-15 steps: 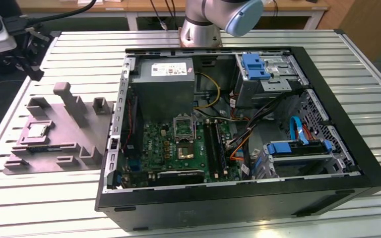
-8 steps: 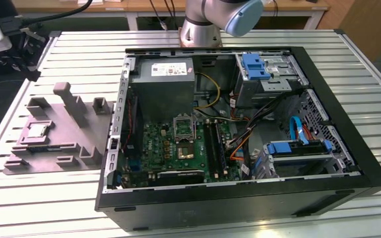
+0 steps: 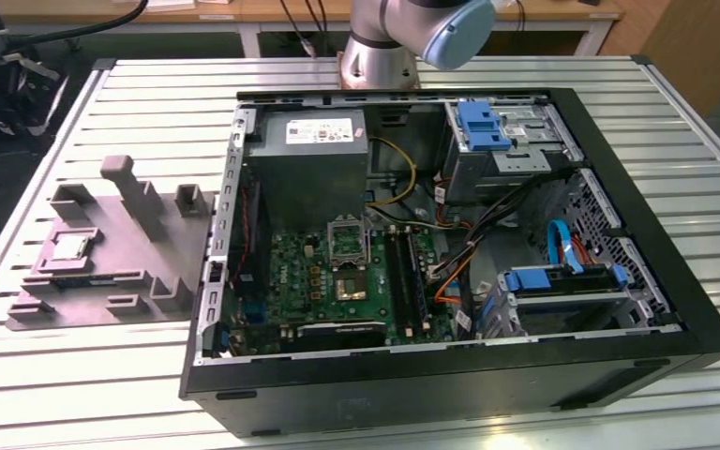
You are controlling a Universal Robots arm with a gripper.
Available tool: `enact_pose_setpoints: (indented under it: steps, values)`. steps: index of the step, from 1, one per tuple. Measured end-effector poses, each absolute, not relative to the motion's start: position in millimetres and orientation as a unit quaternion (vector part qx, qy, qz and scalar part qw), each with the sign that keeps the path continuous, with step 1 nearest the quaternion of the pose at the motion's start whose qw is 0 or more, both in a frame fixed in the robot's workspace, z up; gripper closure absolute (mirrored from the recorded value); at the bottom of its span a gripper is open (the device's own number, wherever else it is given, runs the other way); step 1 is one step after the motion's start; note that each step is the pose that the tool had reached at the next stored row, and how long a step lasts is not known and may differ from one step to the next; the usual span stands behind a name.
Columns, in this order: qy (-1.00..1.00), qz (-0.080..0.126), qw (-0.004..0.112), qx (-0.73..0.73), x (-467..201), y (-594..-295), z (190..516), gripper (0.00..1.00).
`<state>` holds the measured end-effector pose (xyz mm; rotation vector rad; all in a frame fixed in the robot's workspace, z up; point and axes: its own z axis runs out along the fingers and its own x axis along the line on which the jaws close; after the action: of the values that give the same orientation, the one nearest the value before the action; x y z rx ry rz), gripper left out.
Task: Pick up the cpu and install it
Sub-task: 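Reach for the cpu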
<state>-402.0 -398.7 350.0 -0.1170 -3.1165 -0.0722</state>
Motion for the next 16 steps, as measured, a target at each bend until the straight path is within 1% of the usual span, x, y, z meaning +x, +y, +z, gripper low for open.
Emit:
enact_pose_setpoints:
  steps: [16]
  values:
    - [-0.999, -0.023, 0.011, -0.038, -454.9, -398.6, 348.9, 0.89]
